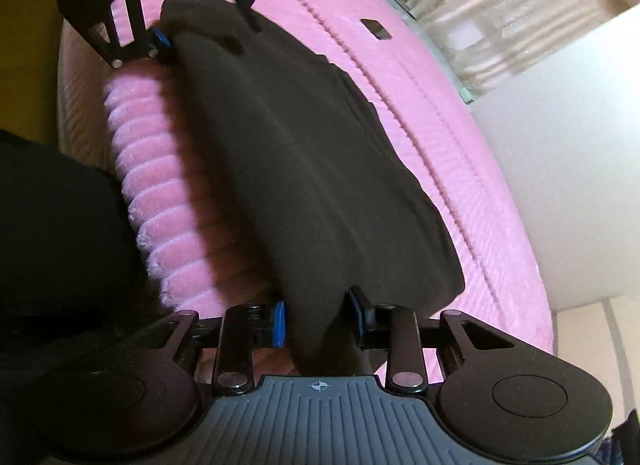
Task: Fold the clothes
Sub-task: 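Grasp the folded shirt end with both grippers side by side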
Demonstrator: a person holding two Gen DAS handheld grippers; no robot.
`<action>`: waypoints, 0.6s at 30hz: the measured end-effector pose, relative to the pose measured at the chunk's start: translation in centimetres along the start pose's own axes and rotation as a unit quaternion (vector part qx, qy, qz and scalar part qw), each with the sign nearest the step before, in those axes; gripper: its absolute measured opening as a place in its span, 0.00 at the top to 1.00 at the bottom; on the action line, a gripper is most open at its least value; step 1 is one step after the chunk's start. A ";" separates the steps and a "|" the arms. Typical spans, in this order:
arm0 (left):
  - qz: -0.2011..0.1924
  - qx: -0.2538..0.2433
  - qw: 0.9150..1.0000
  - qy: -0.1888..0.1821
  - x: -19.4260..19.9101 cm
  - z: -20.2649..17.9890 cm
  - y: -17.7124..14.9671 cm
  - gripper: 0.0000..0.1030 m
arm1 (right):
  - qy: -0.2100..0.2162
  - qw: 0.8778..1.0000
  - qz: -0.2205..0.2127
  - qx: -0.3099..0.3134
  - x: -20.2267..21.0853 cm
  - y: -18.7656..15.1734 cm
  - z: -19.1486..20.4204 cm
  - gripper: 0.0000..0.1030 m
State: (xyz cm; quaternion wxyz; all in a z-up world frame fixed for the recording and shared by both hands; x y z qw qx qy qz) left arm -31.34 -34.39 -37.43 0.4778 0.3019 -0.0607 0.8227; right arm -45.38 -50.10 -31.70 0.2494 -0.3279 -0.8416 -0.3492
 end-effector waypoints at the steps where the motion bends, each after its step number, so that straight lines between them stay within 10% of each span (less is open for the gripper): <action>1: 0.001 -0.009 1.000 -0.003 -0.2 -0.3 0.0 0.67 | -0.005 1.000 -0.002 0.000 0.0 -0.1 0.3 0.70; 3: 0.005 -0.021 1.000 -0.005 -0.5 -0.7 0.1 0.76 | -0.018 1.000 -0.006 0.011 0.1 -0.3 0.9 0.64; 5: 0.010 -0.014 1.000 -0.004 -0.7 -0.9 0.2 0.81 | -0.029 0.999 -0.010 0.022 0.0 -0.4 1.4 0.27; 11: 0.011 0.083 0.996 -0.037 -1.3 1.4 0.0 0.86 | -0.038 0.998 -0.019 0.040 -1.1 -0.6 1.9 0.26; 14: 0.007 0.181 0.980 -0.079 -1.6 4.2 -0.5 0.86 | -0.046 0.997 -0.020 0.055 -1.9 -0.9 1.9 0.54; 18: 0.012 0.140 0.986 -0.092 -1.9 4.5 -0.3 0.83 | -0.031 0.996 -0.032 0.074 -2.6 -1.9 0.9 0.74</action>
Point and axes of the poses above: each gripper's, at about its wrist camera, not at the fingertips, and x roughly against the way its jaws point, z to its left, y to its top, the point moved 6 cm from there along -x, roughly the way its jaws point, and after that the axes turned 3 degrees about -z, right-handed, at the moved point
